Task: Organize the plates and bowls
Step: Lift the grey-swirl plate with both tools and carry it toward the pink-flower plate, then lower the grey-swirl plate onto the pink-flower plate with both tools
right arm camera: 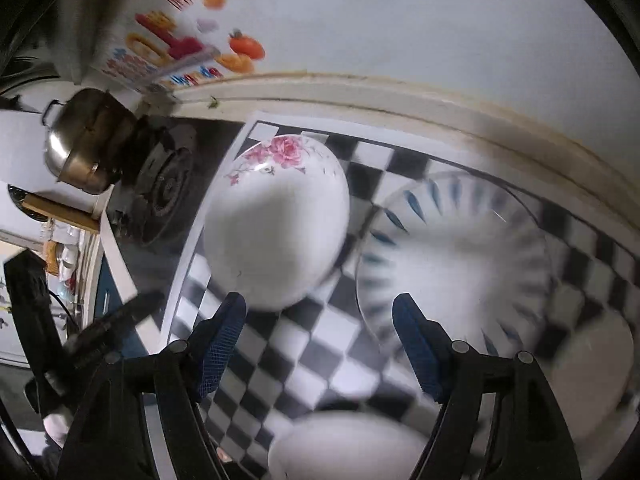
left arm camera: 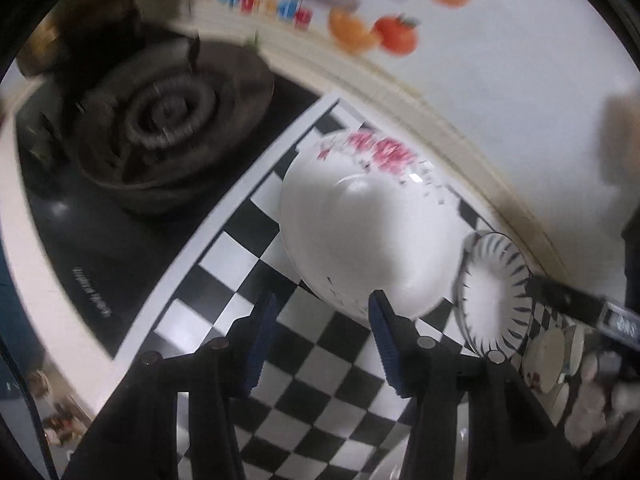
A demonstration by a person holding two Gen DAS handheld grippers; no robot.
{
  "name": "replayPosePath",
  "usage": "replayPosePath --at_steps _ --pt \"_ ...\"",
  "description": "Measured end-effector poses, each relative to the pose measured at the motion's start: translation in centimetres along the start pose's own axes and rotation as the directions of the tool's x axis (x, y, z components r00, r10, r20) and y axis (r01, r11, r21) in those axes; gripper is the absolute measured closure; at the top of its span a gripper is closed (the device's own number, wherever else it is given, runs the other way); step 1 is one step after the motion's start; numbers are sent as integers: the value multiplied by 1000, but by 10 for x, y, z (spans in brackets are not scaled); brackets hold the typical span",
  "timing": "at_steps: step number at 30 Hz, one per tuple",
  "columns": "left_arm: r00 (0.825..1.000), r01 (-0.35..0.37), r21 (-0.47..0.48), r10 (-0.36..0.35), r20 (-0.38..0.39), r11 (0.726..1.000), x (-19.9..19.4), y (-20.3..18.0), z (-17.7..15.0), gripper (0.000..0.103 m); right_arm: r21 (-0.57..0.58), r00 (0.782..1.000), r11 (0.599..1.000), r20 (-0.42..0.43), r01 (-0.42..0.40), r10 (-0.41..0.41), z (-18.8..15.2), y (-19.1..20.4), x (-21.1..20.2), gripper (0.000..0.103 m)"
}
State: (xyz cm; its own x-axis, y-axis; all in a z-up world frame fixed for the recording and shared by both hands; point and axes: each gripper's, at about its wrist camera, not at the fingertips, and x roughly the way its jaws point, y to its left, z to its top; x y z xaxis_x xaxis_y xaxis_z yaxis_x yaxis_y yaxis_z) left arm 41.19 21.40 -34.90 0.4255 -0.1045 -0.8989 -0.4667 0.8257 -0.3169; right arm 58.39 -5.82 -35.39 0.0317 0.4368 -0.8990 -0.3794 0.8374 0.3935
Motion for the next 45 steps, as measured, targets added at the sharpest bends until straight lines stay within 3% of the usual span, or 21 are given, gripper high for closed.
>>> replayPosePath --at_steps 8,12,16,21,37,45 --pt "988 72 -100 -85 -132 992 71 24 38 59 -63 993 998 -115 -29 21 86 3 93 33" --pt "981 88 -93 -102 -165 992 92 18 47 61 -44 981 999 -191 -24 16 108 -6 129 53" --pt "983 60 -69 -71 -171 996 104 15 50 73 -35 967 998 -251 -43 32 117 -12 151 73" --pt "983 67 -71 -78 -167 995 106 15 52 80 -31 968 998 -246 -56 47 120 -19 149 85" --pt "992 59 25 -56 -111 998 73 2 46 81 -26 982 997 -175 -71 65 84 -19 119 90" --pt "993 79 114 -69 -94 990 30 -10 36 81 22 991 994 -83 -106 108 55 -18 66 90"
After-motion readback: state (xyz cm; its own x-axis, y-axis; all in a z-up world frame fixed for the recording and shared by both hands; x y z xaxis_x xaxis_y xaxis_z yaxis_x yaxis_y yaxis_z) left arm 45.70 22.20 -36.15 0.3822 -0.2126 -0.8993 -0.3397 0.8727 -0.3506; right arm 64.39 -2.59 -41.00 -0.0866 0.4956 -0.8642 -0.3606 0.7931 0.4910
